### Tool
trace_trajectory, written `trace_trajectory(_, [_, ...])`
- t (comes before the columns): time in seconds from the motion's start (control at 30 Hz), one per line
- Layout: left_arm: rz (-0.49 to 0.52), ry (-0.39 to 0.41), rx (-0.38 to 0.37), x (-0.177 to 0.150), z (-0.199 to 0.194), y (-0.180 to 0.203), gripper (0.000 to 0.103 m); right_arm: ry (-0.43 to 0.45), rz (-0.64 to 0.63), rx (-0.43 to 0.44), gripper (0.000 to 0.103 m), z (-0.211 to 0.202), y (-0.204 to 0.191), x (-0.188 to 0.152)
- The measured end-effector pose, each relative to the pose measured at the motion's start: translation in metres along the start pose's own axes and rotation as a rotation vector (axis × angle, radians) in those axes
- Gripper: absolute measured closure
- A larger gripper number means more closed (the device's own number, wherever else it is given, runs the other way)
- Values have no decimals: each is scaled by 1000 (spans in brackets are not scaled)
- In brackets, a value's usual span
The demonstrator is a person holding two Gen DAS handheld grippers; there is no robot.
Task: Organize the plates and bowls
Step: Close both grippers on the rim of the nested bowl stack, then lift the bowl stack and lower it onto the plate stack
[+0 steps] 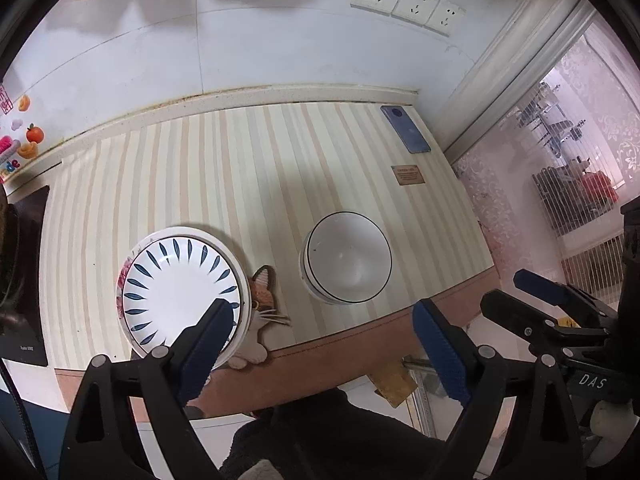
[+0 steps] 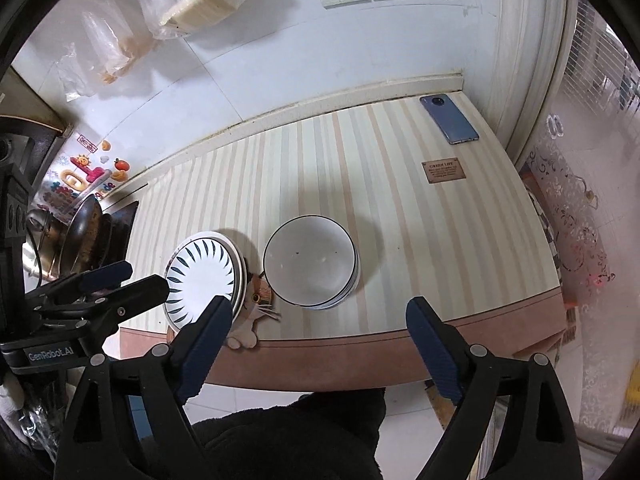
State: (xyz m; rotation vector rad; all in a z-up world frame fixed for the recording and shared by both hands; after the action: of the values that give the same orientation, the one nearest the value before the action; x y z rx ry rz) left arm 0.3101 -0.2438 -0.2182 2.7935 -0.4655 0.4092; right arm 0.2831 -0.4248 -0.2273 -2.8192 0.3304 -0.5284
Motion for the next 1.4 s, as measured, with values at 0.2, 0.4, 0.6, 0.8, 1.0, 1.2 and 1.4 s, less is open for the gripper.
trace_trajectory(0.2, [-28,-31,-5,4,22,-9,2,-33,13,9,9,20,9,2])
trace_trajectory(0.4, [-65,-103,-8,12,72,-20,2,-78,35,25,7,58,24,7])
trace_trajectory(0.6, [-138,-226,-9,20,144,-37,3,-200,149,153,7,127,48,7])
trace_trajectory(0.8, [-181,-337,-25,23,194,-39,6,-299,237,248,7,198,62,-1])
trace_trajectory(1.0, [-221,-408,-72,22,227,-37,21,-374,295,354,7,246,58,-13])
trace_trajectory(1.2, [-266,-435,-199,19,237,-29,49,-393,342,420,30,277,61,-14])
trace_trajectory(1.4, [-259,-404,-184,20,234,-25,49,-371,343,460,43,283,60,-5])
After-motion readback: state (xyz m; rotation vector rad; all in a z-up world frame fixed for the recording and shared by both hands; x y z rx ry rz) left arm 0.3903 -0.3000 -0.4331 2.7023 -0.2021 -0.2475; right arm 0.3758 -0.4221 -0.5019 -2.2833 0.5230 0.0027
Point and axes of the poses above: each gripper's, at about its wrist camera, not at the fingertips, and z roughly the way its jaws point, y to its right, x to its top, the point moved 7 cm from there along z, roughly the way its jaws point, and after that the axes turned 1 degree about -y, right-handed, at the moved point
